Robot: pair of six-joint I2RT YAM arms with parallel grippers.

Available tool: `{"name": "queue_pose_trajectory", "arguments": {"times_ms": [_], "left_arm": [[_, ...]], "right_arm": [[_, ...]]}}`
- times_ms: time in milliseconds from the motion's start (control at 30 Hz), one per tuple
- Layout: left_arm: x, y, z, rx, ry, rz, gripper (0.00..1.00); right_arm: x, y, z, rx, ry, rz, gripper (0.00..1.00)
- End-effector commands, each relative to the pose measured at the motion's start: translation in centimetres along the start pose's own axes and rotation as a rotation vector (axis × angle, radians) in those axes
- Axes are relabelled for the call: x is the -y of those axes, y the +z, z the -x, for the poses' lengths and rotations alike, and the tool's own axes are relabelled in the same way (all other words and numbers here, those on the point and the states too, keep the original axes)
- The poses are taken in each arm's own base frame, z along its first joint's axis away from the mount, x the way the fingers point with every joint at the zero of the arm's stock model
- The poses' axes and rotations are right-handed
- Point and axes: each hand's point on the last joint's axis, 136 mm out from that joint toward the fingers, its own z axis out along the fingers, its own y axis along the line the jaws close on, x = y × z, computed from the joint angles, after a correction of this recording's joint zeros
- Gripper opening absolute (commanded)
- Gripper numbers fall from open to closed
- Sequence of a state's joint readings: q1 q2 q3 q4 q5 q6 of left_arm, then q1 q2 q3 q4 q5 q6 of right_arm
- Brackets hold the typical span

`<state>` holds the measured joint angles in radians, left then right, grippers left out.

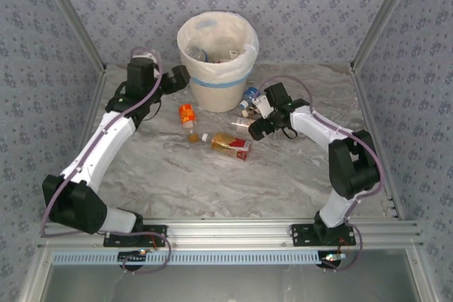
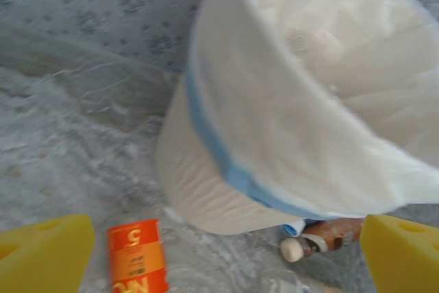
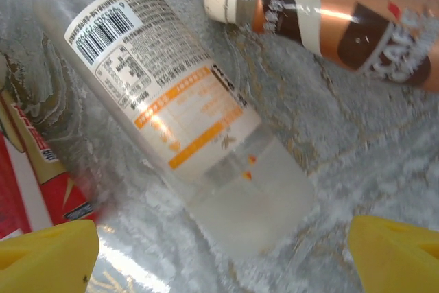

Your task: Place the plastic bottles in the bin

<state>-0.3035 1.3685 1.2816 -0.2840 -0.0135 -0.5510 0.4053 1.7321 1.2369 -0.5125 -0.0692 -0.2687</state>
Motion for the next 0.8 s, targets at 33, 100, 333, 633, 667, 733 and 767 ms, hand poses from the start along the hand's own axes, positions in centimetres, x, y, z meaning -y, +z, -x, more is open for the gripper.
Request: {"name": "queue_pose_trajectory", "arguments": {"times_ms": [33, 100, 333, 633, 667, 733, 767], "left_arm": [[-1.1, -3.4, 2.4, 0.115, -0.045, 0.005, 1.00], [-2.2, -4.1, 2.1, 0.116, -0.036, 0.037, 0.99], [-4.1, -5.1, 1.1, 0.103, -0.015, 0.102, 1.00], [-5.2, -4.5, -0.8, 0.059, -0.041, 0.122, 0.99], [-5.4, -4.4, -1.0, 0.054, -0.046, 0.125, 0.99], [-5.5, -4.2, -1.4, 0.046, -0.058, 0.124, 1.00], [-5.6, -4.1, -1.6, 0.044, -0.066, 0.122, 1.00]], "right_arm": [[0.2, 1.1, 0.6, -0.051, -0.174, 0.044, 0.92], [-0.1, 1.9, 0.6, -0.082, -0.206, 0.073, 0.91], [-1.2, 5.6, -0.4, -0.200, -0.359, 0.112, 0.86], [-1.2, 8.2, -2.0, -0.290, -0.461, 0.102, 0.80], [-1.4, 8.3, -2.1, -0.293, -0.466, 0.108, 0.77], [-1.8, 8.4, -2.3, -0.295, -0.466, 0.122, 0.70], [-1.8, 8.4, -2.3, -0.294, -0.461, 0.120, 0.67]]}}
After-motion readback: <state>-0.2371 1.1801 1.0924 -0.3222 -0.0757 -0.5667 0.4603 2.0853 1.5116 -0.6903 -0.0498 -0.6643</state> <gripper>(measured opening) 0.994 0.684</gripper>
